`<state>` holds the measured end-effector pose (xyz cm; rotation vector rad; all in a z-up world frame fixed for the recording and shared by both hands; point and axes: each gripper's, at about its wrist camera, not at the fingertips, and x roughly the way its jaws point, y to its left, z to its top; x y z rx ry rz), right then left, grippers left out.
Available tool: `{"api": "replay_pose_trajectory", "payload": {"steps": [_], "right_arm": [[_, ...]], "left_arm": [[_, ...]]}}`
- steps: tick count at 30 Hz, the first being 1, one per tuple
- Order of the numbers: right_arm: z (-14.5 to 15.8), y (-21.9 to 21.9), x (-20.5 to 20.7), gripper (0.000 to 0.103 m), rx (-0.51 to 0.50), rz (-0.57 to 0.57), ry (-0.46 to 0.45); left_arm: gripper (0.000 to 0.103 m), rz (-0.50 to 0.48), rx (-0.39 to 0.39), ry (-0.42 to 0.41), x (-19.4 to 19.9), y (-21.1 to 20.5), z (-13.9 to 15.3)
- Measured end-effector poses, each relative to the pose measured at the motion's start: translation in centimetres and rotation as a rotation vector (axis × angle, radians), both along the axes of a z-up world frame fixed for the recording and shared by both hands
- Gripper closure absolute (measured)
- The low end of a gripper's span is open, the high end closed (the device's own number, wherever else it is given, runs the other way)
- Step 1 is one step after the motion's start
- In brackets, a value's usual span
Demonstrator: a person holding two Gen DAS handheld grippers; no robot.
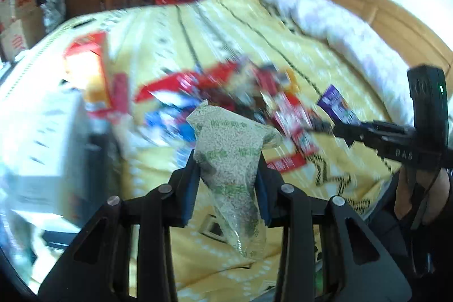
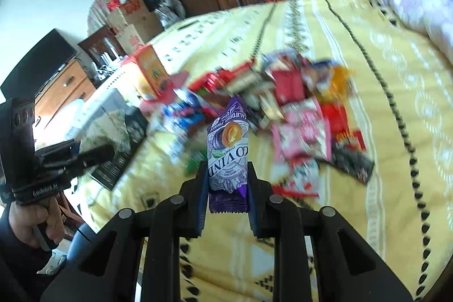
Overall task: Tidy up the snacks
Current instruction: 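Carry the purple packet and clear seed bag over the glass bowl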
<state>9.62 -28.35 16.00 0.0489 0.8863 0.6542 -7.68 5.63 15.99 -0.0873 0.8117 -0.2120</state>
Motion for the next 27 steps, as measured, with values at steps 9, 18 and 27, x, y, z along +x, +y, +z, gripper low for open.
{"api": "replay_pose_trajectory", "payload": {"steps": [9,18,27], "right_arm": [[7.7,8.7,-0.3,0.076,0.051,0.144,-0.149],[14.2,23.3,-2.8,0.076,0.118,0.391,-0.249],[15.3,37.3,-6.6,0.076,0.130,0.594,-0.215]], "left_arm": [[0.066,0.252,0.012,-0.116,-3.0,10.2,5.4],[0.066,0.585,0.036,-0.170,-8.2,22.9,8.3],[0.066,0.782,-0.003,-0.125,-11.0,30.4,6.0]]}}
